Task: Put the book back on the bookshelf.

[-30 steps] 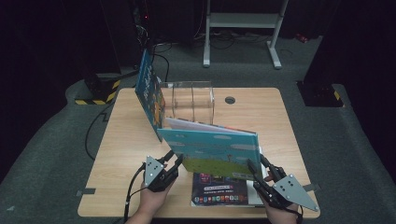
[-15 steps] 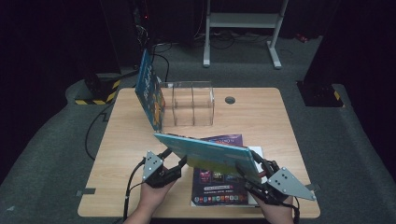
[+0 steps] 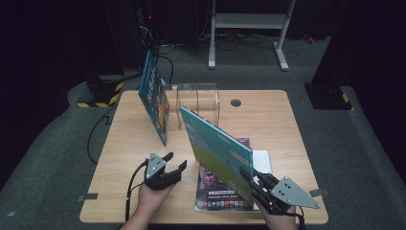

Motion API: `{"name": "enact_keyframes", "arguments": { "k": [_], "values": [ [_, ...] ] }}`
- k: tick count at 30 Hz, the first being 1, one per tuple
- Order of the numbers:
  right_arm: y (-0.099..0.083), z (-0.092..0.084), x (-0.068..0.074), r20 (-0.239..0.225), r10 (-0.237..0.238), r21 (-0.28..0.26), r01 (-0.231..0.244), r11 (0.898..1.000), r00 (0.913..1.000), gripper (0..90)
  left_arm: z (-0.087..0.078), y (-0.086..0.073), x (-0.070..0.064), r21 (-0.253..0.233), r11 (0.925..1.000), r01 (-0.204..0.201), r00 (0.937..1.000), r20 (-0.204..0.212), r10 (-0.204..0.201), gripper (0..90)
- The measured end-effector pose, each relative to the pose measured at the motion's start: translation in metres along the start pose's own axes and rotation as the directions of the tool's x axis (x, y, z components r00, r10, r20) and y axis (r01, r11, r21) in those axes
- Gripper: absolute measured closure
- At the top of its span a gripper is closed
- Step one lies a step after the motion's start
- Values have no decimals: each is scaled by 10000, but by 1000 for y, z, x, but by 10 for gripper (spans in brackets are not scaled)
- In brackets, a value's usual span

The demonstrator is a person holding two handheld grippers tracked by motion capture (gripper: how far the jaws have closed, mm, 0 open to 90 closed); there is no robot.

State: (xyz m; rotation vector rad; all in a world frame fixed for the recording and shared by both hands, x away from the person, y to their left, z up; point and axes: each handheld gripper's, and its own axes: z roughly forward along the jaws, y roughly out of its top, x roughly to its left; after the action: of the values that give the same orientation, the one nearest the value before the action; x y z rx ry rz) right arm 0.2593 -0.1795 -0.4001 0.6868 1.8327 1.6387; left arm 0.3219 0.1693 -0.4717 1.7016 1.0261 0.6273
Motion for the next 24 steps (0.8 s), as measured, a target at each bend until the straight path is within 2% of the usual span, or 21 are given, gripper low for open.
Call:
{"name": "enact_keyframes", "arguments": {
  "k": [2, 4, 5, 6, 8, 10, 12, 14, 16, 18, 19, 21, 24],
  "values": [
    [0, 0, 0, 2, 45, -21, -45, 10000, 10000, 805, 0, -1, 1, 47, 10000, -65, 10000, 0, 65, 380],
    [-1, 0, 0, 56, 94, -52, -93, 9999, 9999, 804, 0, -3, 4, 279, 9994, -203, 9997, -95, 206, 383],
    [-1, 0, 0, 87, 109, -55, -109, 9999, 9999, 805, 2, -4, 7, 433, 9990, -132, 9999, -16, 133, 383],
    [0, 0, 0, 121, 142, -41, -142, 9999, 9998, 804, 2, -6, 9, 572, 9983, -101, 9999, -111, 107, 381],
    [0, 0, 0, 131, 170, -38, -169, 9998, 9998, 803, 2, -9, 13, 840, 9962, -241, 9997, -5, 242, 403],
    [-1, 0, 0, 123, 153, -48, -152, 9999, 9998, 802, 2, -10, 14, 920, 9951, -352, 9994, -28, 356, 428],
    [-1, 0, 0, 154, 173, -46, -172, 9998, 9997, 802, 0, -12, 16, 884, 9947, -529, 9985, 161, 517, 419],
    [-1, 0, -1, 160, 197, -47, -196, 9998, 9997, 802, -1, -12, 15, 917, 9932, -719, 9973, -50, 726, 392],
    [-1, 0, -1, 183, 220, -68, -219, 9997, 9996, 800, -2, -11, 17, 982, 9939, -495, 9988, 65, 491, 376],
    [-1, 0, -2, 209, 262, -71, -261, 9996, 9994, 800, -3, -11, 18, 958, 9931, -675, 9976, -74, 686, 339],
    [-1, 0, -2, 234, 301, -73, -299, 9995, 9993, 799, -3, -11, 18, 928, 9931, -714, 9974, 7, 716, 314],
    [-1, 0, -2, 269, 370, -95, -367, 9993, 9990, 799, -4, -11, 19, 933, 9945, -481, 9987, 234, 461, 269],
    [-2, 0, -2, 300, 422, -86, -420, 9991, 9987, 799, -6, -11, 18, 940, 9948, -398, 9989, 274, 374, 254]
  ]
}}
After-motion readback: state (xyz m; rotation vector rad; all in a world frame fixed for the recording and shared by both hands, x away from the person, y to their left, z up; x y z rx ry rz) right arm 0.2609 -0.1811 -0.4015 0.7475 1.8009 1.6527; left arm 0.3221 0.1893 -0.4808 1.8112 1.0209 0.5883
